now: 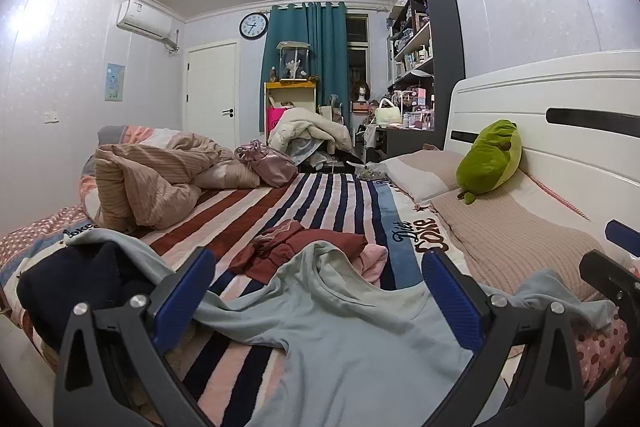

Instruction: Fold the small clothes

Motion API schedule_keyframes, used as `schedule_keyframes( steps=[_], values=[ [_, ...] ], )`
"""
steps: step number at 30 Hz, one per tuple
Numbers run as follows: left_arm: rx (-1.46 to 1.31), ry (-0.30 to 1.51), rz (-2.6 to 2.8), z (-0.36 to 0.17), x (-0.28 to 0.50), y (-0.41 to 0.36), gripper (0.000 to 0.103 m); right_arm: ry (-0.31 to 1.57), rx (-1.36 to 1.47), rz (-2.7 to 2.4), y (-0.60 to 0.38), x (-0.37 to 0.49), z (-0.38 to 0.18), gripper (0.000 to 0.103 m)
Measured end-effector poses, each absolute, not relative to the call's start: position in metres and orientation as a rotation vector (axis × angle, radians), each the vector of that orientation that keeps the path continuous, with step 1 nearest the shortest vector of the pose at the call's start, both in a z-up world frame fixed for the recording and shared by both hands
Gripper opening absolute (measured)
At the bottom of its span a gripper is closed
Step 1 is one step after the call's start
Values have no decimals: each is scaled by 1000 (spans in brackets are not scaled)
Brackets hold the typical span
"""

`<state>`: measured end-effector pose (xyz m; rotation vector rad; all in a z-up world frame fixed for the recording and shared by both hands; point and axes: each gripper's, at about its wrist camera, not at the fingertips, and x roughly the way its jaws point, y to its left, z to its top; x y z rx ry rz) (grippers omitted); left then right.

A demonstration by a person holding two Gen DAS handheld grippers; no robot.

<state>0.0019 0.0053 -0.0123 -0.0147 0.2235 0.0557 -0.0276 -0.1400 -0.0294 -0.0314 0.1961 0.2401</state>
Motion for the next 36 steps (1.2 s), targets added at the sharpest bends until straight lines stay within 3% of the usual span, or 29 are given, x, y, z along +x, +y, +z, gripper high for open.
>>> schedule_keyframes(
  steps=[26,36],
  values=[
    [-8,259,105,-18,11,21,102,270,-35,327,-120,-13,-38,103],
    [-165,365,169,-43,37,121,102,404,25,516,-81,59,-85,103]
  ],
)
